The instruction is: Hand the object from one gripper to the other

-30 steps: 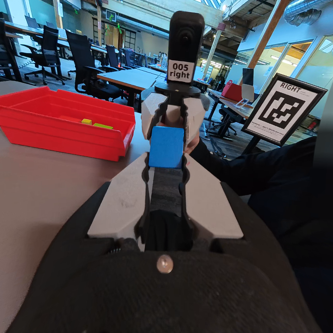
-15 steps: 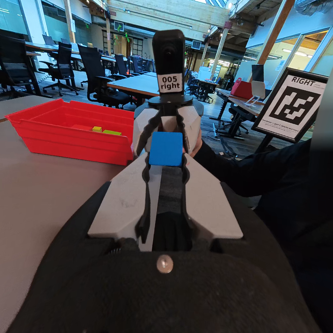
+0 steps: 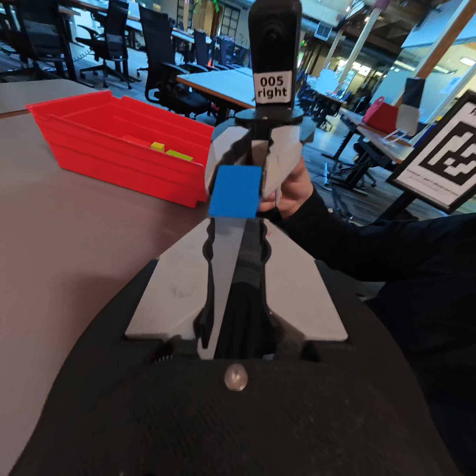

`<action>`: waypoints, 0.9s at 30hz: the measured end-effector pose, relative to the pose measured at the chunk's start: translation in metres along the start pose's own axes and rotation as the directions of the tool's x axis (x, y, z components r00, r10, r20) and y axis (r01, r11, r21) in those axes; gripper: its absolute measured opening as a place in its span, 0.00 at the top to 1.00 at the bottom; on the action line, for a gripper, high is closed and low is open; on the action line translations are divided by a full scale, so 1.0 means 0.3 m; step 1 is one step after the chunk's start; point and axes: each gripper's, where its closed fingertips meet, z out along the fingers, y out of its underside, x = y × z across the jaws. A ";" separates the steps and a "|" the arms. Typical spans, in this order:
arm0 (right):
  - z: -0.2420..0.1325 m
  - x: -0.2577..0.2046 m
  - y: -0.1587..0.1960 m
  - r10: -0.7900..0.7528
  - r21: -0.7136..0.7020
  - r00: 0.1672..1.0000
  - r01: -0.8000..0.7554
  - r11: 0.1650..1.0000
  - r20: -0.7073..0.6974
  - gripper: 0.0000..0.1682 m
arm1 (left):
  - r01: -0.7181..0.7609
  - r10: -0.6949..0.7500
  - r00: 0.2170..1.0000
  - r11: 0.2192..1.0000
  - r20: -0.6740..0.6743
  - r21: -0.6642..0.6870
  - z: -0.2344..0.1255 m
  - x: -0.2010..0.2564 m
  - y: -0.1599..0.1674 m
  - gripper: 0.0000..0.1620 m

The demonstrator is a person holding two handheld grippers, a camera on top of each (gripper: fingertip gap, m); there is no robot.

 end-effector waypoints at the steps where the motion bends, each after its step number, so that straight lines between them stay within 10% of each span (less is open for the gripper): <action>1: -0.014 0.016 -0.007 0.005 0.008 1.000 -0.005 1.000 -0.018 0.82 | -0.003 0.004 1.000 1.000 0.007 -0.013 -0.002 -0.002 0.005 0.80; 6: -0.177 0.156 -0.044 -0.045 -0.019 0.962 0.042 0.999 -0.270 0.83 | -0.016 0.026 0.993 0.996 0.114 -0.084 -0.064 -0.048 0.016 0.80; 12: -0.606 0.395 -0.023 -0.194 -0.232 0.720 0.046 0.972 -0.667 0.81 | -0.036 0.035 0.989 0.999 0.142 0.006 -0.174 -0.046 -0.065 0.82; 21: -1.049 0.607 0.245 -0.325 -0.534 0.469 -0.429 0.729 -0.821 0.81 | -0.043 0.036 0.991 0.998 0.130 0.054 -0.208 -0.030 -0.108 0.84; 27: -1.148 0.726 0.296 -0.395 -0.459 0.245 -0.599 0.656 -0.885 0.81 | -0.057 0.053 0.991 0.998 0.127 0.031 -0.191 -0.015 -0.095 0.85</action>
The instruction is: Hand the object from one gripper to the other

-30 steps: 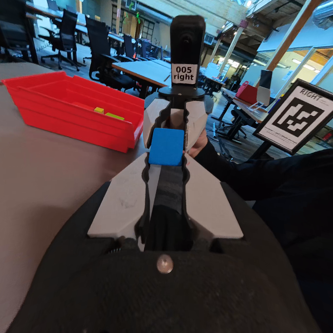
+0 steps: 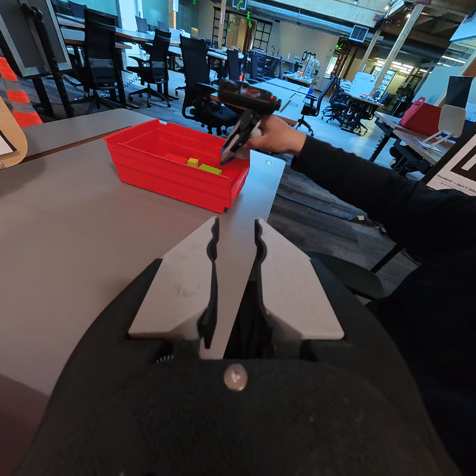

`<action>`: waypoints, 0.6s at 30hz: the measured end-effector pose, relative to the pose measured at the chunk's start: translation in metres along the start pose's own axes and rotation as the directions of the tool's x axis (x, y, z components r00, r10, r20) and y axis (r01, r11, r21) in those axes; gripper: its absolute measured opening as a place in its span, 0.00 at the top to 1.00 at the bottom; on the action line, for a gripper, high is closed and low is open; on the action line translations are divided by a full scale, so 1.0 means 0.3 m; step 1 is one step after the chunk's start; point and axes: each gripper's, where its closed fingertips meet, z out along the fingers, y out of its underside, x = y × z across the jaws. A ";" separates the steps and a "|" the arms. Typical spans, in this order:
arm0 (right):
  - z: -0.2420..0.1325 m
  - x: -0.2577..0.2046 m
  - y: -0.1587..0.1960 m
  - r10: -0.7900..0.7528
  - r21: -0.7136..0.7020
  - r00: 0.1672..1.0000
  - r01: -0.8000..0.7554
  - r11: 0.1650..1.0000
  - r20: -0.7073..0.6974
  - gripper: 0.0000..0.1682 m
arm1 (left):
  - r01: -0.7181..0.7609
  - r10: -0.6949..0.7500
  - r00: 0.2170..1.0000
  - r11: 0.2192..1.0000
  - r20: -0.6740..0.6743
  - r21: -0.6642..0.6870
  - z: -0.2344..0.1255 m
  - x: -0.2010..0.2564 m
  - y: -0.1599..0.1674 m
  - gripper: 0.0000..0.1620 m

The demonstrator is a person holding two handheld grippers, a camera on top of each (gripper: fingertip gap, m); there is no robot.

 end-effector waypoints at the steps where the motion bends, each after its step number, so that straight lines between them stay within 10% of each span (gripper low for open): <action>1: 0.021 0.007 -0.004 0.009 -0.015 1.000 -0.010 1.000 -0.030 0.81 | -0.002 0.002 1.000 1.000 -0.001 -0.001 0.000 0.002 0.001 0.85; 18: 0.131 0.026 -0.034 0.234 -0.027 0.969 -0.237 0.971 -0.075 0.81 | 0.001 0.000 1.000 1.000 -0.003 0.026 -0.040 0.014 -0.012 0.86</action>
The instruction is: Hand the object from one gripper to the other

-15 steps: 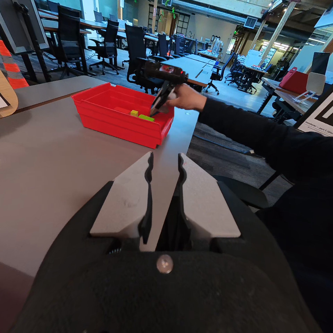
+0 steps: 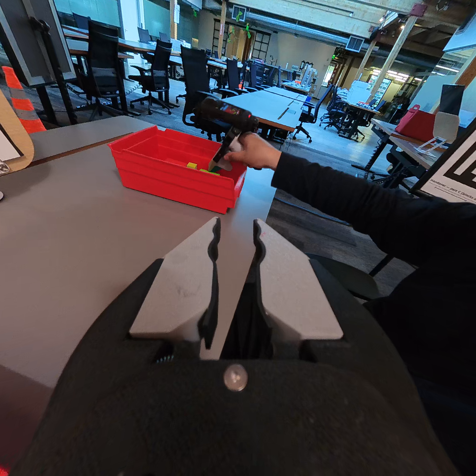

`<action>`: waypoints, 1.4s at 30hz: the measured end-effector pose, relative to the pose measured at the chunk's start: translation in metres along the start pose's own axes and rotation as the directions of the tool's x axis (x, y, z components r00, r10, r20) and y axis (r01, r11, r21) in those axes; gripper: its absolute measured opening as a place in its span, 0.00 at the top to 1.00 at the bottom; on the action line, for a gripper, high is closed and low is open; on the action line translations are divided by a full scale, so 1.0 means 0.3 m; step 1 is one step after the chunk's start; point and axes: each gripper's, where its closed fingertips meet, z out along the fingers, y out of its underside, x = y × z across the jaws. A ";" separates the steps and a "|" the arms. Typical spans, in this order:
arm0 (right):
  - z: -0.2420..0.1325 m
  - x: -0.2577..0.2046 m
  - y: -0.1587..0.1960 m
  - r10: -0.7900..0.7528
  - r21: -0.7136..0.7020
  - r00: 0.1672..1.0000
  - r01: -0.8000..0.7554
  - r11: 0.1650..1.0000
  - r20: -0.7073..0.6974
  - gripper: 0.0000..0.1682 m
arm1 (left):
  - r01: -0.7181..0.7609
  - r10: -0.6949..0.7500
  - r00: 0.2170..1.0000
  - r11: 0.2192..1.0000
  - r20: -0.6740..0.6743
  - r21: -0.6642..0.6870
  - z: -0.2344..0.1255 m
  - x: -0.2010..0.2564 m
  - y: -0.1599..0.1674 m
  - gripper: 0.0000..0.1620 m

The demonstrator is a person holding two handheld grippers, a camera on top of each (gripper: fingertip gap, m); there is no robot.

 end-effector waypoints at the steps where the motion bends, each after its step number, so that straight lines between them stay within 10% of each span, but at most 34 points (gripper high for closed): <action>1: -0.001 0.008 0.001 -0.028 0.003 0.999 0.028 1.000 -0.044 0.81 | 0.002 -0.002 1.000 1.000 -0.004 0.000 0.001 0.004 0.000 0.86; 4: -0.014 -0.001 0.009 -0.046 -0.008 0.997 0.045 0.999 -0.067 0.81 | -0.009 0.009 1.000 1.000 -0.006 -0.013 0.007 0.016 0.008 0.86; 10: -0.018 -0.091 0.028 0.205 -0.031 0.925 -0.205 0.978 0.319 0.81 | -0.031 0.031 1.000 1.000 -0.003 -0.006 -0.002 0.031 -0.004 0.86; 32: 0.075 -0.068 0.042 0.068 -0.053 0.983 -0.060 0.997 0.170 0.81 | -0.022 0.022 1.000 1.000 0.008 -0.005 -0.009 0.020 0.001 0.86; 42: -0.210 -0.112 -0.124 0.032 0.277 0.972 -0.098 0.956 0.233 0.74 | -0.048 0.044 0.984 0.999 0.170 0.022 -0.131 -0.093 -0.037 0.84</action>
